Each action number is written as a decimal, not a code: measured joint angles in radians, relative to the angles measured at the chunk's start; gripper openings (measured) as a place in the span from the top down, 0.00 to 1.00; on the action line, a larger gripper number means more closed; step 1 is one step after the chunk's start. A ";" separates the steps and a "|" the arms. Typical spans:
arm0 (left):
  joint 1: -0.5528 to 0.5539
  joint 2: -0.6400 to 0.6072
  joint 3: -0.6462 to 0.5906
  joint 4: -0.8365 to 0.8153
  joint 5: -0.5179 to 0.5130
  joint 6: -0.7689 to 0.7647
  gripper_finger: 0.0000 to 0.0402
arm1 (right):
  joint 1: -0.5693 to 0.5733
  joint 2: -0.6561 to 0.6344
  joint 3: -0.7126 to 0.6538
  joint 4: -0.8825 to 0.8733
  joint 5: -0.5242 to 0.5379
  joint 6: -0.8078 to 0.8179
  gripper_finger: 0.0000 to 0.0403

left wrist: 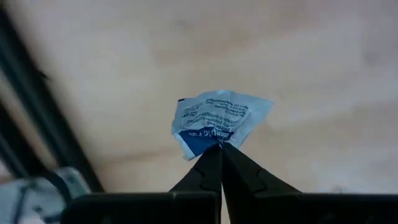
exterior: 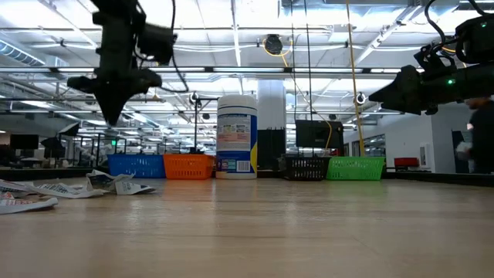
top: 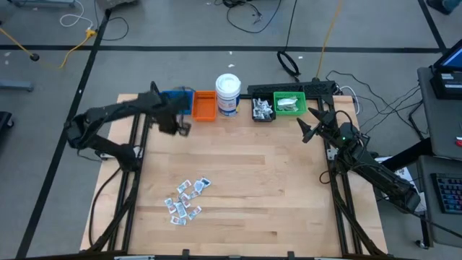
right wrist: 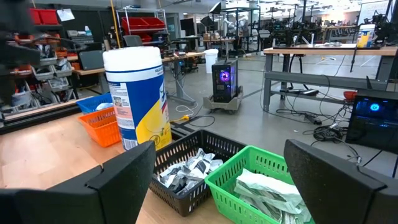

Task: Pick & Place First Aid Supplies
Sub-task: Put the alcohol pad into the blue bin

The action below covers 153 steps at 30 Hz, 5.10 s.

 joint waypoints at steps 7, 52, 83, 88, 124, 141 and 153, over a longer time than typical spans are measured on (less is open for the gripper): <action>0.335 0.123 0.120 -0.003 -0.050 0.251 1.00 | 0.000 0.000 0.000 0.000 0.000 0.000 0.13; 0.267 0.435 0.441 -0.081 -0.063 0.207 0.41 | 0.000 0.000 0.000 0.000 0.000 0.000 0.13; -0.696 0.246 0.145 0.242 0.072 -0.586 0.41 | 0.000 0.000 0.000 0.000 0.000 0.000 0.13; -0.767 0.247 0.145 0.261 0.072 -0.655 0.41 | 0.000 0.000 0.000 0.000 0.000 0.000 0.13; -0.770 0.463 0.090 0.318 0.077 -0.375 0.73 | 0.000 0.000 0.000 0.000 0.000 0.000 0.13; -0.693 0.181 0.091 0.245 0.093 -0.340 0.98 | 0.000 0.000 0.000 0.000 0.000 0.000 0.13; -0.342 0.112 0.092 0.008 0.060 -0.047 0.99 | 0.000 0.000 0.000 0.000 0.000 0.000 0.13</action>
